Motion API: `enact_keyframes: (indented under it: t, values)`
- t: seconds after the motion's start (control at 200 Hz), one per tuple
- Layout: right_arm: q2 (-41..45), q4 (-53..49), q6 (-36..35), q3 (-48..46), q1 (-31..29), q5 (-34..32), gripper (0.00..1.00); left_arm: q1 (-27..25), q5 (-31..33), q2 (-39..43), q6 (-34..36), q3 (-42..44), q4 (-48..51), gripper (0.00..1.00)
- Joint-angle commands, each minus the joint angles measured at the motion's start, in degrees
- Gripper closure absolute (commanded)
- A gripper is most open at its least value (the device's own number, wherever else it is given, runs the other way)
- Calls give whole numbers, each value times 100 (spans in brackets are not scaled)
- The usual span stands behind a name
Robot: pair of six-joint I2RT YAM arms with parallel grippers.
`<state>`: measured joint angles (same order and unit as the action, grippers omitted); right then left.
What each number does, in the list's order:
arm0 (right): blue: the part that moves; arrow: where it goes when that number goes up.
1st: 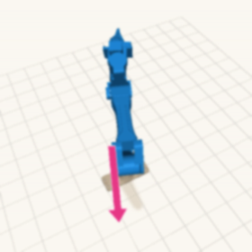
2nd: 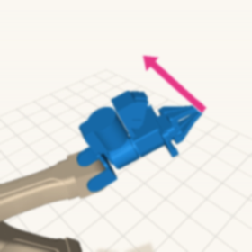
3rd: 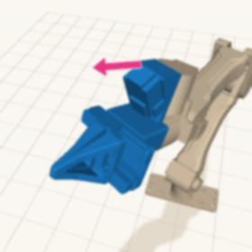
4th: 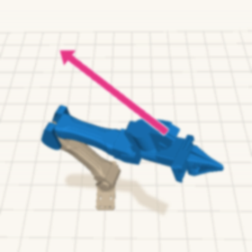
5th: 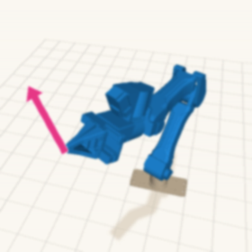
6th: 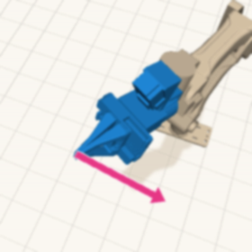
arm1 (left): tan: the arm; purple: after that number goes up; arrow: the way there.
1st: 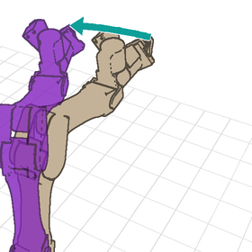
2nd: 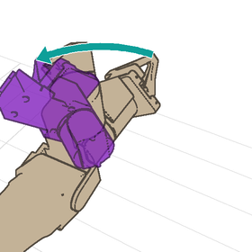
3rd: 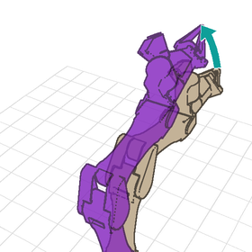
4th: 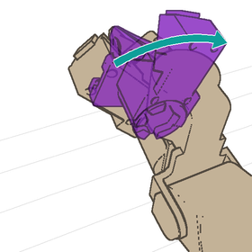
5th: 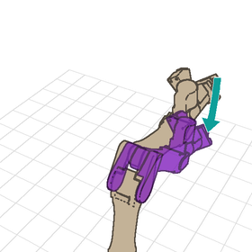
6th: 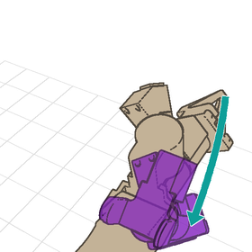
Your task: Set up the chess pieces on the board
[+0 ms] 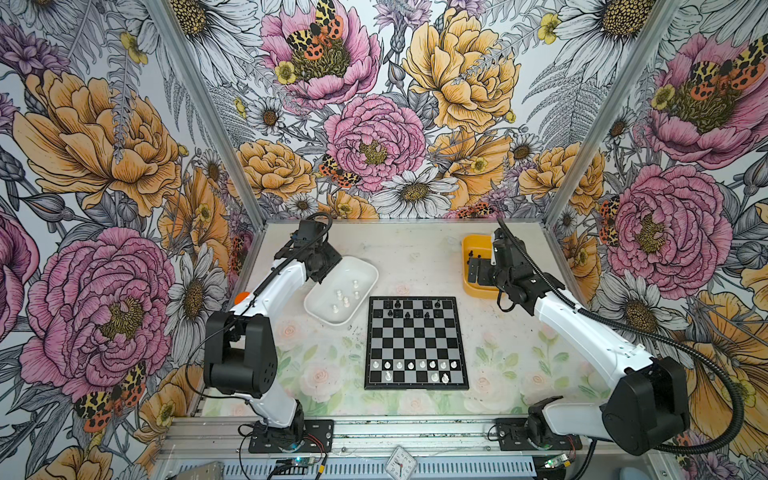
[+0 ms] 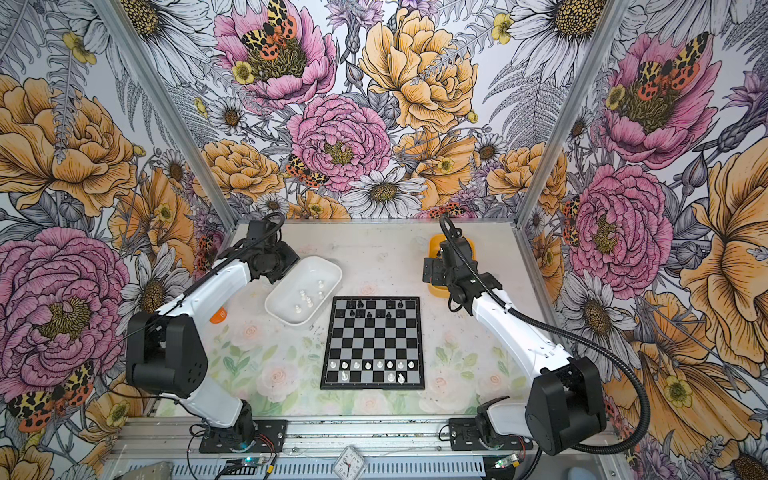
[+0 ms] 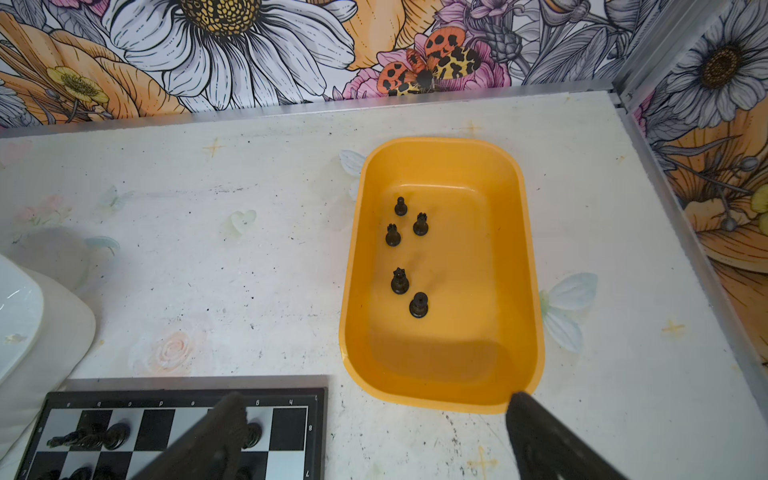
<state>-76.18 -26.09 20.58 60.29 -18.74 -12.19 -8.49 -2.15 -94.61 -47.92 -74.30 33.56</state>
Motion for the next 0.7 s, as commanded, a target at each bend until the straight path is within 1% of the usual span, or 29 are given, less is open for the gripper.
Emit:
enact_keyframes:
  t: [0.0, 0.095, 0.205, 0.35, 0.57, 0.695]
  values:
    - [-106, -11, 130, 241, -73, -166, 0, -80, -294, -343, 295, -326, -17, 52]
    - [-193, -11, 139, 297, -107, -188, 0, -151, -286, -641, 439, -532, 60, 53]
    - [-287, -27, 194, 359, -145, -227, 0, -263, -65, -874, 693, -788, 348, 53]
    - [-386, -93, 358, 378, -301, -163, 0, -393, 208, -914, 937, -852, 663, 55]
    - [-500, -344, 465, 548, -903, 181, 0, -404, 546, -650, 1139, -539, 860, 56]
    - [-595, -439, 520, 699, -1262, 199, 0, -399, 596, -590, 1197, -434, 931, 56]
